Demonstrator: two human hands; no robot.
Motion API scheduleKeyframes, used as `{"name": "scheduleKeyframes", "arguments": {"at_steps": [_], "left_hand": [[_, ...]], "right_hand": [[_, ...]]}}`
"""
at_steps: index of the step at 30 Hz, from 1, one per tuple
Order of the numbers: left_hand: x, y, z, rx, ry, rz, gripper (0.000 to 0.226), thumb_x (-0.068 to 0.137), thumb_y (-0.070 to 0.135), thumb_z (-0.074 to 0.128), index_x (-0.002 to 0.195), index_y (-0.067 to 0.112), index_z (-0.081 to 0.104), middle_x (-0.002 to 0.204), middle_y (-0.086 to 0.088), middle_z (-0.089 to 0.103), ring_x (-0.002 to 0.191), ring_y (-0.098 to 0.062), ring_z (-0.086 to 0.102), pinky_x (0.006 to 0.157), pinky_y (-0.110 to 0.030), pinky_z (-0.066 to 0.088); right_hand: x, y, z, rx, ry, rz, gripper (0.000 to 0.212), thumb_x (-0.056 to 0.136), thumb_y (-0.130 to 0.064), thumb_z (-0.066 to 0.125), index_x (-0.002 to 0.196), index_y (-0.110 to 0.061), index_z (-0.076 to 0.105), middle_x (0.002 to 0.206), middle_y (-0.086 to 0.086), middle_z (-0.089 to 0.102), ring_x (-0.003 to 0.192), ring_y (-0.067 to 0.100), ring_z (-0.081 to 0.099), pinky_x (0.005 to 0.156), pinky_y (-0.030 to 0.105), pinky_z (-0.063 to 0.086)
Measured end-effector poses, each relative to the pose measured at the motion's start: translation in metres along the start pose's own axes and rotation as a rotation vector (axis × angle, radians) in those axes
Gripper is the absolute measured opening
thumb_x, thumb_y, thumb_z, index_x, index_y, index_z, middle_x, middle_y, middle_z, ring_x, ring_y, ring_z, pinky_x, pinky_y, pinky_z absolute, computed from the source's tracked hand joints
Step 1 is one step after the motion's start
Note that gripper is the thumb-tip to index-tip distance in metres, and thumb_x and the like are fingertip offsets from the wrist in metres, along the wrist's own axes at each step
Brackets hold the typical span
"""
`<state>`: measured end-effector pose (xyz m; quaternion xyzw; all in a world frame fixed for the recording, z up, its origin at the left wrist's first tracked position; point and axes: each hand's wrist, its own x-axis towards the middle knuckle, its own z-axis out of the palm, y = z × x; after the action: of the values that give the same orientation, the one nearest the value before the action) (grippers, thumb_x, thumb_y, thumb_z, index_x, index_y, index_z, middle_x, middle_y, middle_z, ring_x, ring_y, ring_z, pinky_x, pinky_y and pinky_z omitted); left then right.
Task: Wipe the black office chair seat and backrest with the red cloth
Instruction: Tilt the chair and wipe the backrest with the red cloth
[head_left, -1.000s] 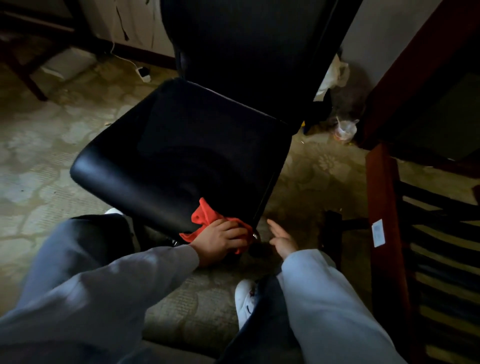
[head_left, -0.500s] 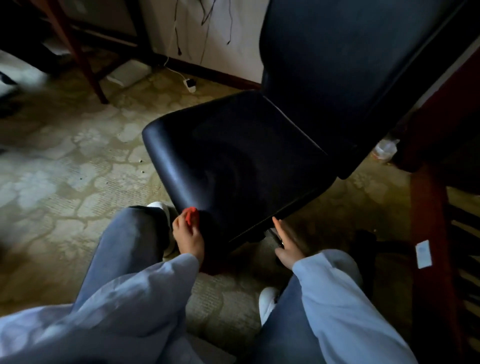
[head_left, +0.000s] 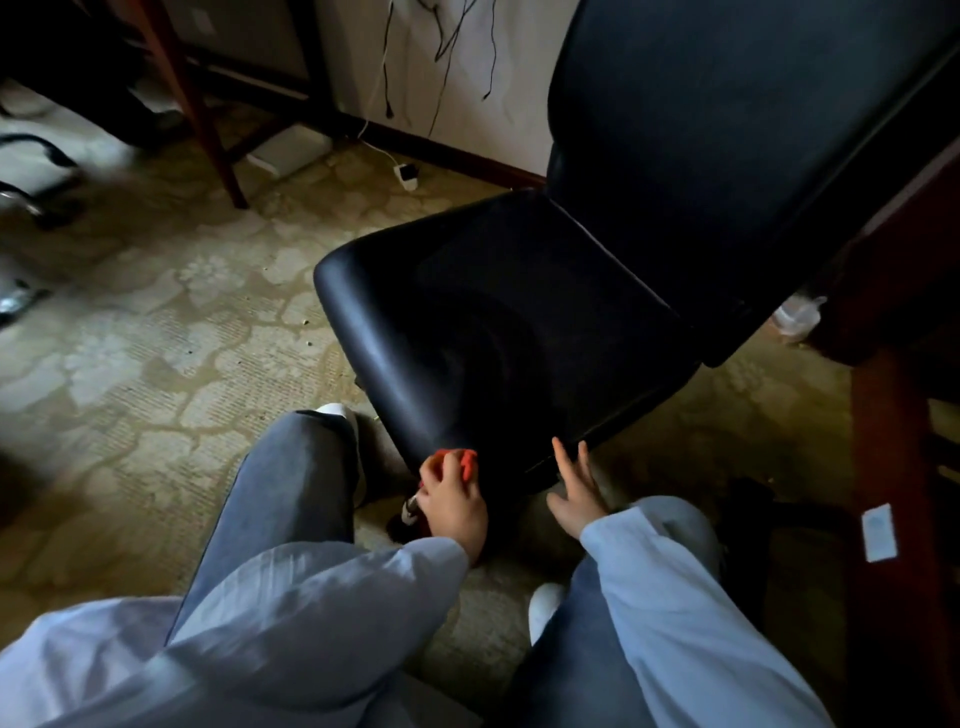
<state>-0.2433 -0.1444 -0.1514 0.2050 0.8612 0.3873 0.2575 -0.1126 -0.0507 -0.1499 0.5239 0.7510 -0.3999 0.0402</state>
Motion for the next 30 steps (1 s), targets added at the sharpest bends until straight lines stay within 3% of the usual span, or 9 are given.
{"name": "scheduleKeyframes", "arguments": {"at_steps": [3, 7, 10, 12, 17, 19, 21, 25, 30], "left_hand": [[-0.013, 0.008, 0.011, -0.069, -0.092, 0.019, 0.029, 0.096, 0.024, 0.046, 0.123, 0.017, 0.054, 0.135, -0.011, 0.037, 0.119, -0.038, 0.042, 0.101, -0.039, 0.034], [-0.017, 0.022, 0.023, -0.166, -0.344, 0.104, 0.024, 0.096, 0.025, 0.049, 0.115, 0.014, 0.059, 0.114, -0.008, 0.046, 0.098, -0.02, 0.053, 0.088, -0.02, 0.037], [-0.017, 0.04, 0.027, -0.291, -0.466, 0.126, 0.014, 0.095, 0.017, 0.05, 0.093, 0.023, 0.062, 0.094, -0.005, 0.062, 0.085, -0.016, 0.058, 0.081, -0.03, 0.046], [-0.011, 0.049, 0.031, -0.315, -0.417, 0.135, 0.015, 0.094, 0.015, 0.049, 0.088, 0.023, 0.06, 0.089, -0.005, 0.063, 0.081, -0.017, 0.059, 0.081, -0.033, 0.049], [0.027, 0.056, -0.001, -0.118, -0.195, 0.333, 0.02, 0.095, 0.018, 0.05, 0.109, 0.007, 0.059, 0.107, -0.015, 0.048, 0.088, -0.021, 0.05, 0.082, -0.023, 0.037], [0.05, 0.044, -0.021, 0.008, 0.026, 0.416, 0.019, 0.093, 0.014, 0.053, 0.107, 0.006, 0.062, 0.109, -0.022, 0.051, 0.09, -0.032, 0.052, 0.081, -0.03, 0.038], [0.07, 0.028, -0.032, 0.123, 0.155, 0.366, 0.02, 0.093, 0.015, 0.052, 0.108, 0.006, 0.062, 0.112, -0.025, 0.051, 0.096, -0.041, 0.049, 0.083, -0.042, 0.041], [0.073, 0.012, -0.015, 0.267, 0.141, 0.306, 0.027, 0.092, 0.021, 0.048, 0.112, 0.009, 0.06, 0.117, -0.026, 0.05, 0.094, -0.045, 0.047, 0.083, -0.048, 0.041], [0.037, 0.029, 0.02, 0.314, -0.059, 0.354, 0.033, 0.091, 0.011, 0.05, 0.123, 0.011, 0.054, 0.13, -0.021, 0.042, 0.104, -0.041, 0.043, 0.091, -0.044, 0.036]], "right_hand": [[-0.003, 0.002, 0.002, -0.003, 0.082, 0.034, 0.075, 0.092, -0.014, 0.046, 0.149, -0.03, -0.001, 0.157, 0.004, -0.013, 0.145, 0.027, 0.002, 0.116, 0.039, 0.01], [-0.01, 0.004, -0.001, 0.077, 0.143, 0.079, 0.075, 0.09, -0.006, 0.047, 0.149, -0.025, 0.004, 0.157, 0.007, -0.011, 0.145, 0.026, 0.001, 0.115, 0.035, 0.011], [-0.015, 0.009, -0.008, 0.067, 0.206, 0.126, 0.072, 0.091, -0.005, 0.046, 0.149, -0.023, 0.009, 0.158, 0.007, -0.01, 0.145, 0.025, 0.001, 0.116, 0.034, 0.011], [-0.018, 0.015, -0.012, 0.056, 0.222, 0.149, 0.07, 0.091, -0.007, 0.047, 0.149, -0.024, 0.011, 0.158, 0.006, -0.009, 0.145, 0.026, 0.001, 0.117, 0.037, 0.009], [-0.022, 0.027, -0.017, 0.054, 0.218, 0.172, 0.064, 0.094, -0.013, 0.047, 0.148, -0.029, 0.016, 0.158, -0.004, -0.007, 0.144, 0.027, -0.008, 0.117, 0.044, 0.005], [-0.022, 0.029, -0.016, 0.092, 0.213, 0.143, 0.063, 0.094, -0.013, 0.046, 0.148, -0.027, 0.018, 0.158, -0.002, -0.005, 0.145, 0.023, -0.007, 0.118, 0.042, 0.007], [-0.022, 0.028, -0.013, 0.079, 0.19, 0.115, 0.062, 0.095, -0.014, 0.046, 0.148, -0.026, 0.016, 0.158, -0.002, -0.005, 0.145, 0.022, -0.004, 0.118, 0.04, 0.009], [-0.018, 0.025, -0.011, 0.04, 0.114, 0.083, 0.065, 0.094, -0.015, 0.046, 0.149, -0.028, 0.013, 0.158, -0.004, -0.006, 0.145, 0.021, -0.003, 0.118, 0.038, 0.008], [-0.019, 0.02, -0.011, 0.028, 0.046, 0.078, 0.066, 0.095, -0.016, 0.046, 0.149, -0.029, 0.011, 0.158, -0.006, -0.004, 0.145, 0.019, 0.0, 0.116, 0.034, 0.007]]}}
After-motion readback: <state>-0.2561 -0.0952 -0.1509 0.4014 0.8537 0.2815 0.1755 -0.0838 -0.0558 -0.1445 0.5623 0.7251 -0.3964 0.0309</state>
